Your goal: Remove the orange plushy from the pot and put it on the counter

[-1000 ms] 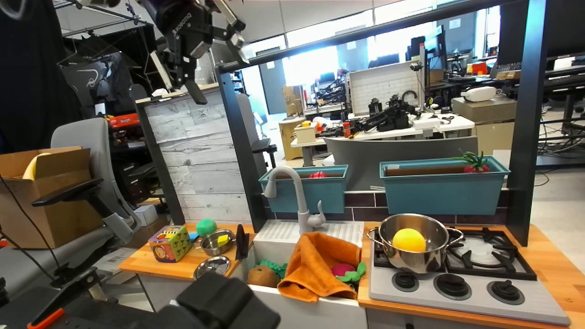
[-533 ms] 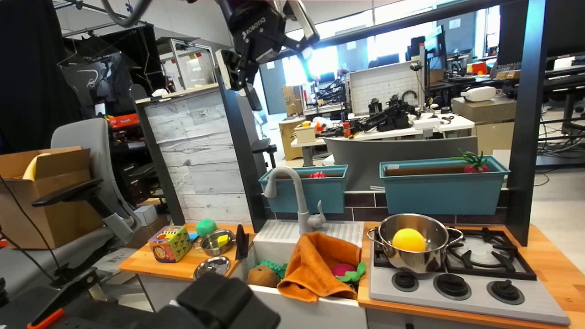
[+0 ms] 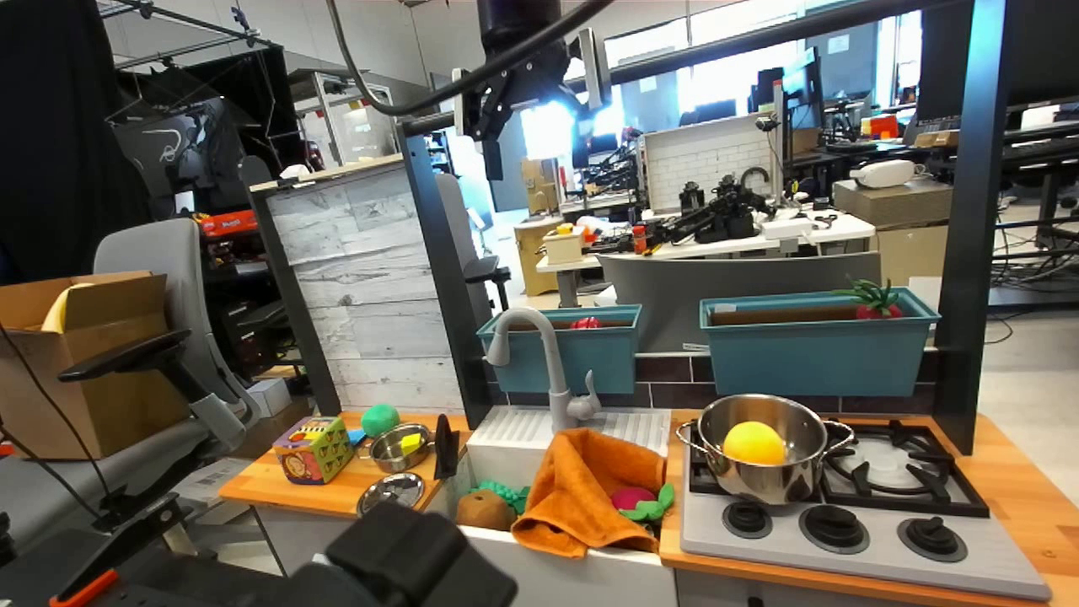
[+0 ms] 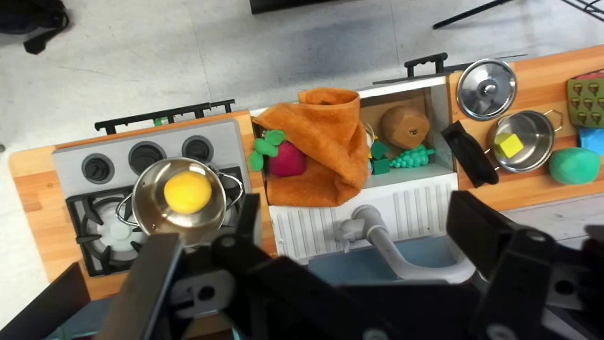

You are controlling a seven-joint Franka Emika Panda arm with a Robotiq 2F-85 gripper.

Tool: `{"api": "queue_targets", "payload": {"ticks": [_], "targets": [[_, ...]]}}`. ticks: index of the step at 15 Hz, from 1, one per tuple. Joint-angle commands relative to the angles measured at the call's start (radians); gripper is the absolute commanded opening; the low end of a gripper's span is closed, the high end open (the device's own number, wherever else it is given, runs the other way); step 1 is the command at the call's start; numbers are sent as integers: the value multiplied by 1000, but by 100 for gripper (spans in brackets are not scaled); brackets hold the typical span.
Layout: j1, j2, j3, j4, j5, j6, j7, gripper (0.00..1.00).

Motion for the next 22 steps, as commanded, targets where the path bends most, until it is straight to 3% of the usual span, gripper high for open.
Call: {"api": "queue_targets", "payload": {"ticks": [1, 5, 9, 15, 22], "targets": [[-3, 0, 2, -2, -1, -4, 0, 100], [-18, 5, 10, -2, 52, 64, -24, 100], [-87, 160, 7, 225, 157, -3, -61, 100], [-176, 431, -5, 513, 200, -57, 108, 100], [-184, 724, -26, 831, 175, -53, 396, 100]]}}
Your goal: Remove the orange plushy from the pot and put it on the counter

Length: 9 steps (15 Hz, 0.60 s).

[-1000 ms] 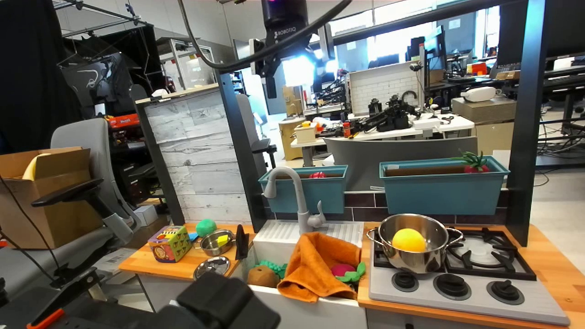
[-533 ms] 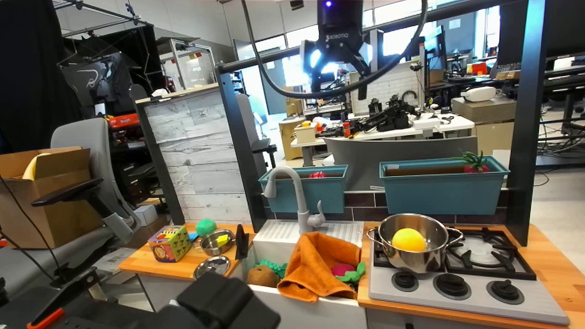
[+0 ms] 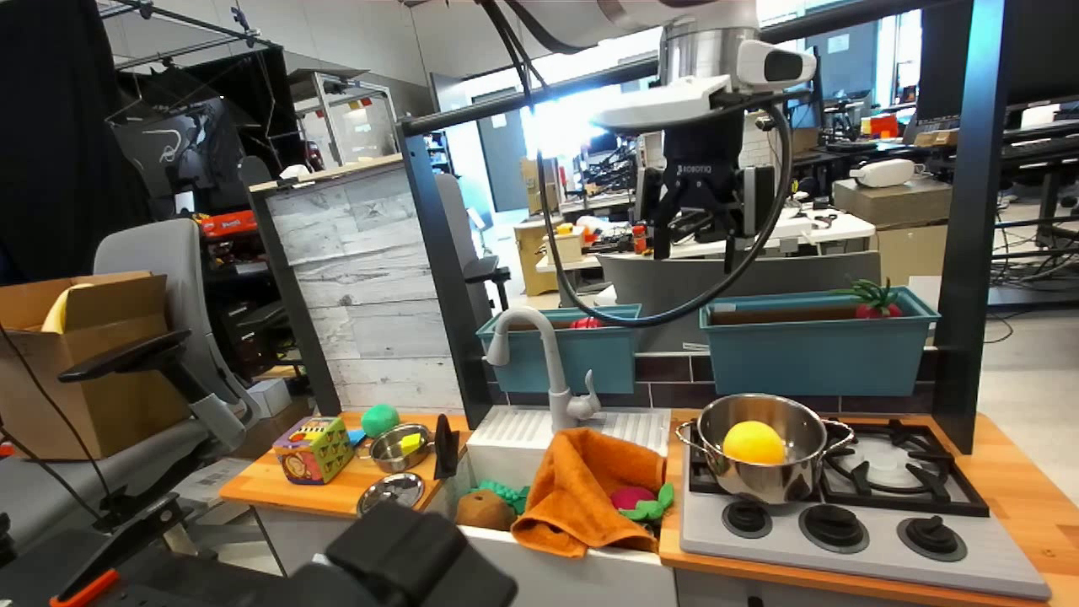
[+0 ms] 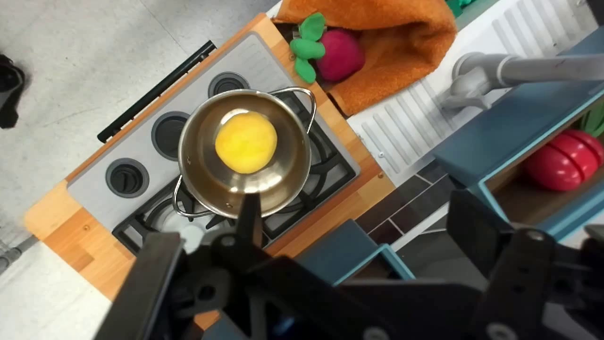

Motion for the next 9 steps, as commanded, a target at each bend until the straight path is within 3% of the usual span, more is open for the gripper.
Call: {"api": "queue_targets", "payload": {"ticks": [1, 9], "targets": [[-5, 170, -19, 242, -11, -64, 135, 100], [-64, 446, -77, 532, -23, -257, 324, 100]]}}
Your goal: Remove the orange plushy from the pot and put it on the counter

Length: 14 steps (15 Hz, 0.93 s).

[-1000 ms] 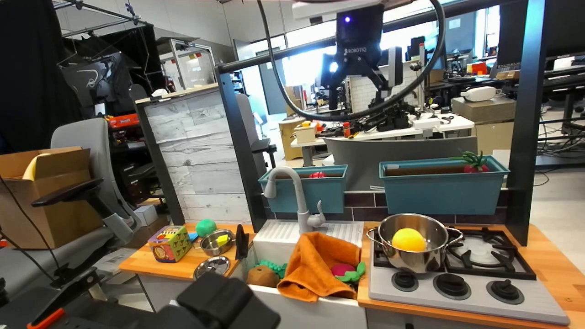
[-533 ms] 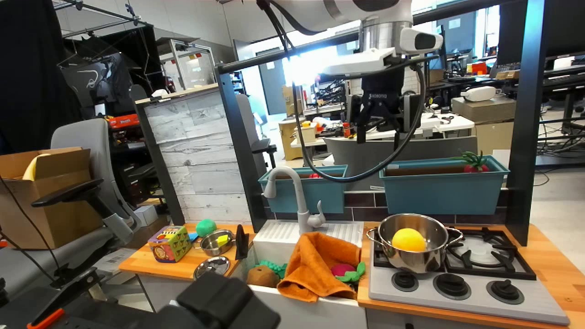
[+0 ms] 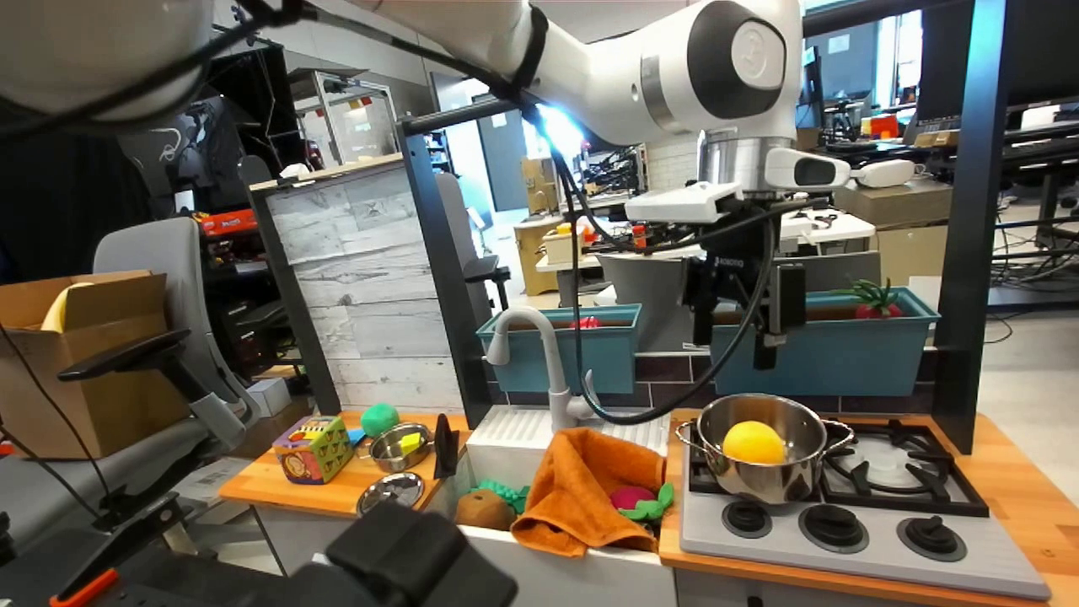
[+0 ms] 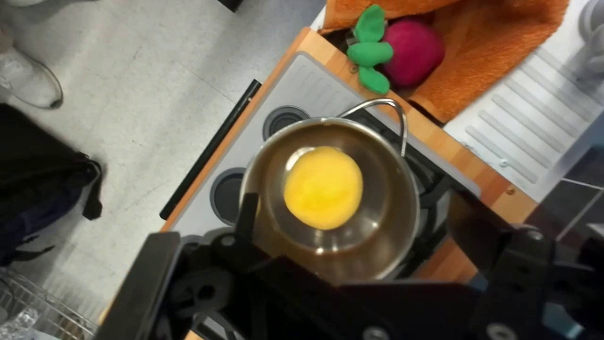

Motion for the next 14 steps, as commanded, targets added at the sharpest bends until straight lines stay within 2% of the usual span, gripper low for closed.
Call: {"api": "queue_targets", "payload": {"ticks": [1, 2, 3, 6, 14], "targets": [[-42, 135, -21, 183, -8, -102, 80, 100], [-48, 152, -28, 194, -10, -108, 101, 100], [-60, 145, -4, 173, -34, -102, 127, 100], [-74, 184, -1, 226, -36, -69, 203, 100], [-73, 252, -1, 326, -72, -46, 399, 100]]}}
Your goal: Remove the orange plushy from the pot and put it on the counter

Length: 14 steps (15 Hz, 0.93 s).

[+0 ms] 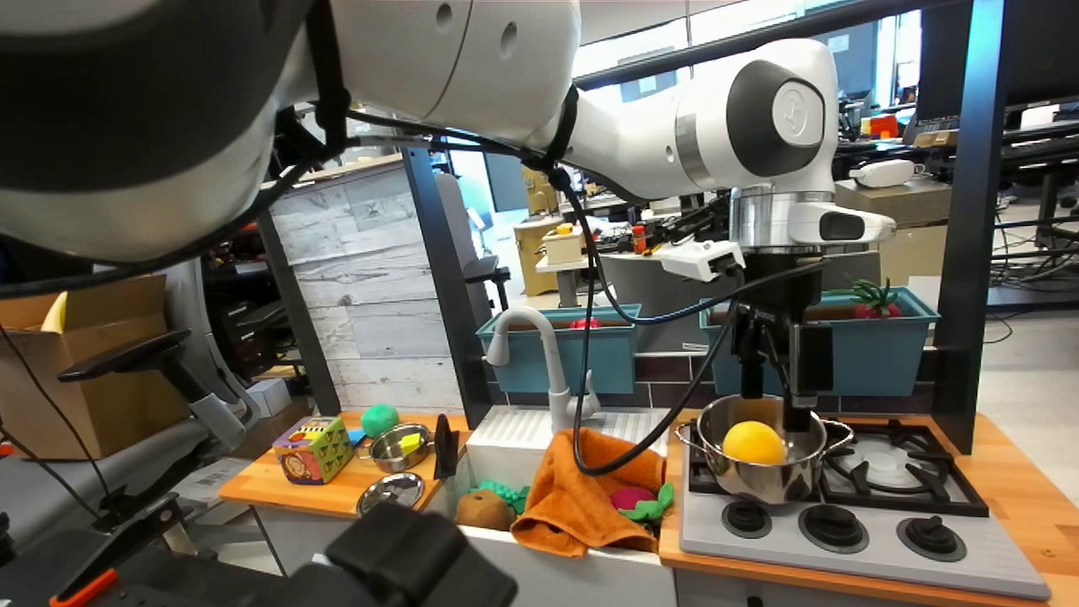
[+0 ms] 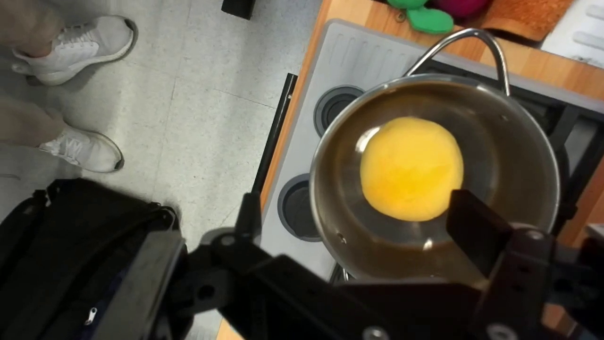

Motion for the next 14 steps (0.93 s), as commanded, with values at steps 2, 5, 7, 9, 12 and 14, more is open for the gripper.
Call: {"api": "queue_targets", "payload": {"ticks": [2, 5, 7, 9, 12, 14], "targets": [[5, 24, 12, 15, -48, 46, 103, 100], [1, 66, 12, 88, -69, -1, 161, 100], [-4, 37, 45, 69, -50, -46, 135, 100], [7, 8, 38, -6, -67, 4, 136, 100], [7, 13, 50, 6, -65, 20, 120, 100], [9, 62, 53, 52, -61, 79, 141, 100]]}}
